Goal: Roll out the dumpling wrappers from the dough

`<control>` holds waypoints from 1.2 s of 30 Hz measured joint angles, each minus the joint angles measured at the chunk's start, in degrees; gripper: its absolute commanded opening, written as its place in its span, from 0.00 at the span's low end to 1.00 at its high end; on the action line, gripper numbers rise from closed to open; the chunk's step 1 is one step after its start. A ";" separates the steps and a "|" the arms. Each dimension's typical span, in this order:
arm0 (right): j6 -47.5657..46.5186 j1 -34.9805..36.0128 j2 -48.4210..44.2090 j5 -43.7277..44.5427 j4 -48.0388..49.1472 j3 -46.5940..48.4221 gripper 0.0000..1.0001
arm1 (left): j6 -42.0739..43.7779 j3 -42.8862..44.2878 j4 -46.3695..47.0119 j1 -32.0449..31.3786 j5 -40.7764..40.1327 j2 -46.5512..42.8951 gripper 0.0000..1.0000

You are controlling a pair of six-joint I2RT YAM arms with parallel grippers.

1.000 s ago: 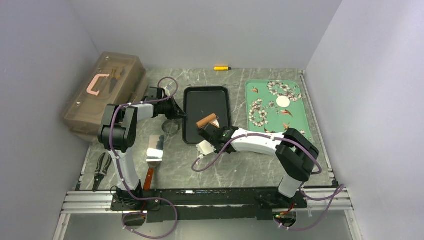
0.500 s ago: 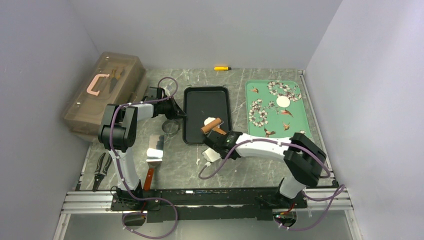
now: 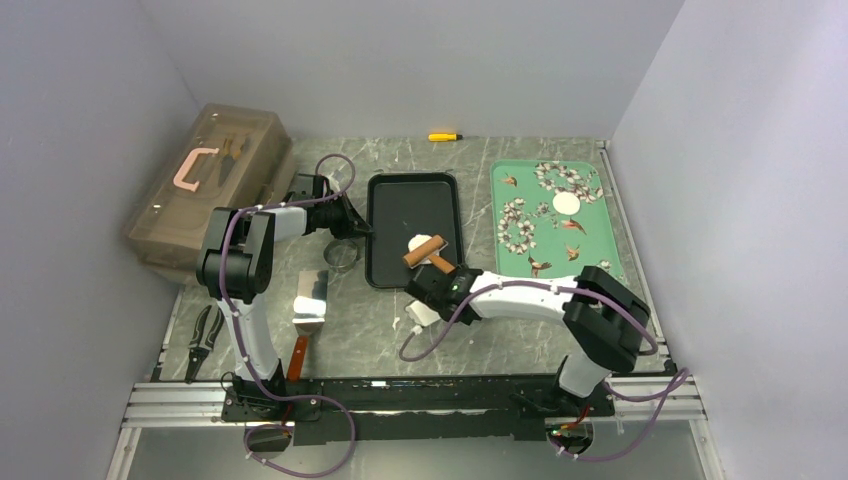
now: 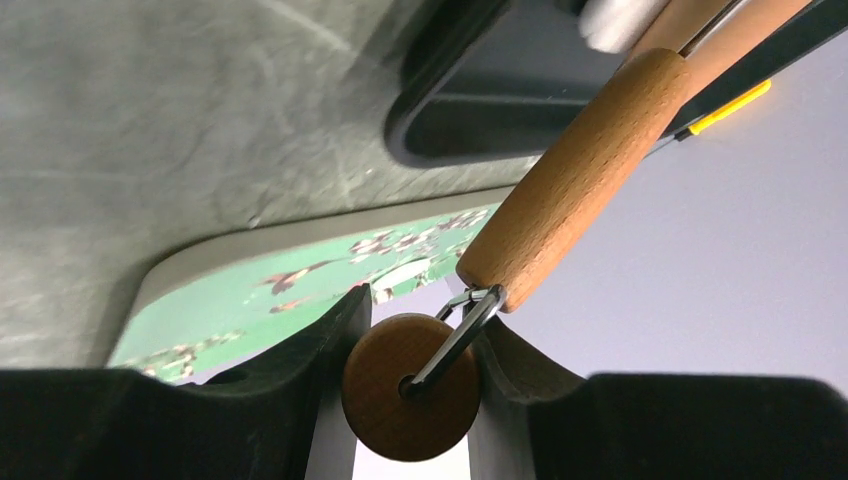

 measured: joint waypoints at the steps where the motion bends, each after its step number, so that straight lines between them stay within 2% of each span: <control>1: 0.66 0.72 -0.90 0.39 -1.27 -0.48 0.00 | -0.02 0.02 0.02 0.02 0.15 0.02 0.00; 7: 2.27 1.90 -1.64 1.16 -3.50 -1.57 0.00 | -0.02 0.04 0.00 0.07 0.17 0.04 0.00; 16: -2.03 -1.44 5.09 0.90 4.52 1.79 0.00 | -0.02 0.13 -0.13 0.11 0.17 0.07 0.00; 25: 2.97 2.54 -1.62 2.03 -1.22 -3.48 0.00 | -0.02 0.20 -0.15 0.20 0.37 0.17 0.00; 30: 3.82 2.78 -2.29 1.97 -2.89 -4.20 0.00 | -0.02 0.22 -0.15 0.22 0.55 0.22 0.00; 36: -0.13 -0.79 2.95 1.57 1.49 -0.74 0.00 | -0.02 0.24 -0.15 0.26 0.57 0.24 0.00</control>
